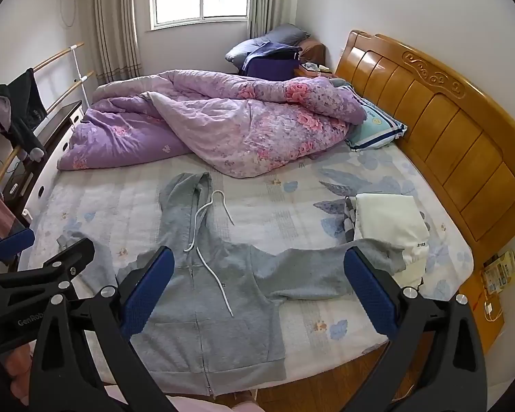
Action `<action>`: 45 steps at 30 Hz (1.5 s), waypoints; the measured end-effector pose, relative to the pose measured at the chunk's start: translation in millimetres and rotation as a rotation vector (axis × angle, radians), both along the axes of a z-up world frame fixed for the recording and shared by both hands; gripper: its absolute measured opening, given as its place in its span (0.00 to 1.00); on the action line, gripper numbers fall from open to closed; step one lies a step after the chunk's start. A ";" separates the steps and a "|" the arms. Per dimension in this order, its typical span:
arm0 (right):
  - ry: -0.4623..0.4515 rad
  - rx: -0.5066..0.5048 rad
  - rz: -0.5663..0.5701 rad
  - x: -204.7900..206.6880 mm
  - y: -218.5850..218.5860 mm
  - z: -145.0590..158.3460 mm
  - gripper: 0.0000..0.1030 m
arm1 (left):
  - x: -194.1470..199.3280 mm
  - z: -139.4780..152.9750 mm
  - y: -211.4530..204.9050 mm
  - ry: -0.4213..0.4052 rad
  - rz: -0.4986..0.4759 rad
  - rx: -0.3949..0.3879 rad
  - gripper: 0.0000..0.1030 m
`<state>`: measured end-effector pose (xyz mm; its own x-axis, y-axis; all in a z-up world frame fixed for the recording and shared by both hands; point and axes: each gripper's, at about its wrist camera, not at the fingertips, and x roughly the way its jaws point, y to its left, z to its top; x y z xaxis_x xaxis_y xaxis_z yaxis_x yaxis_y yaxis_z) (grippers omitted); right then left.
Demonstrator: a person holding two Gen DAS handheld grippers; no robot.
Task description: Fold large clothes
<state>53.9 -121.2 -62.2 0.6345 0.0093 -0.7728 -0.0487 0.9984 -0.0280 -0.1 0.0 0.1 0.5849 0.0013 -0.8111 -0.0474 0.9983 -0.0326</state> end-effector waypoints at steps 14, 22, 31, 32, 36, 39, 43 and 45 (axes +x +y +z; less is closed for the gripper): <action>0.009 0.011 -0.004 4.7 9.0 -1.8 0.93 | 0.1 0.0 -0.1 0.006 -0.002 -0.009 0.95; 0.032 0.014 0.012 8.6 10.8 -4.5 0.93 | 0.0 -2.0 -0.2 0.016 0.002 -0.015 0.95; 0.041 0.016 0.012 8.8 8.4 -6.6 0.93 | 1.5 -9.7 5.1 0.028 0.004 -0.023 0.95; 0.042 0.015 0.011 8.6 9.0 -6.9 0.93 | 1.6 -9.7 4.6 0.028 0.005 -0.021 0.95; 0.039 0.012 0.011 7.9 9.8 -7.3 0.93 | 2.0 -9.6 4.5 0.028 0.005 -0.021 0.95; 0.043 0.012 0.012 9.2 9.9 -6.7 0.93 | 2.4 -9.3 4.4 0.030 0.005 -0.021 0.95; 0.045 0.013 0.011 8.5 9.7 -7.7 0.93 | 2.0 -10.2 4.5 0.031 0.005 -0.022 0.95; 0.048 0.009 0.010 9.7 9.8 -9.8 0.93 | 2.1 -10.1 4.3 0.030 0.005 -0.023 0.95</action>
<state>63.7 -111.4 -72.0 0.5966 0.0225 -0.8023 -0.0594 0.9981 -0.0162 2.0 4.3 -9.9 0.5599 -0.0145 -0.8284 -0.0534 0.9971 -0.0535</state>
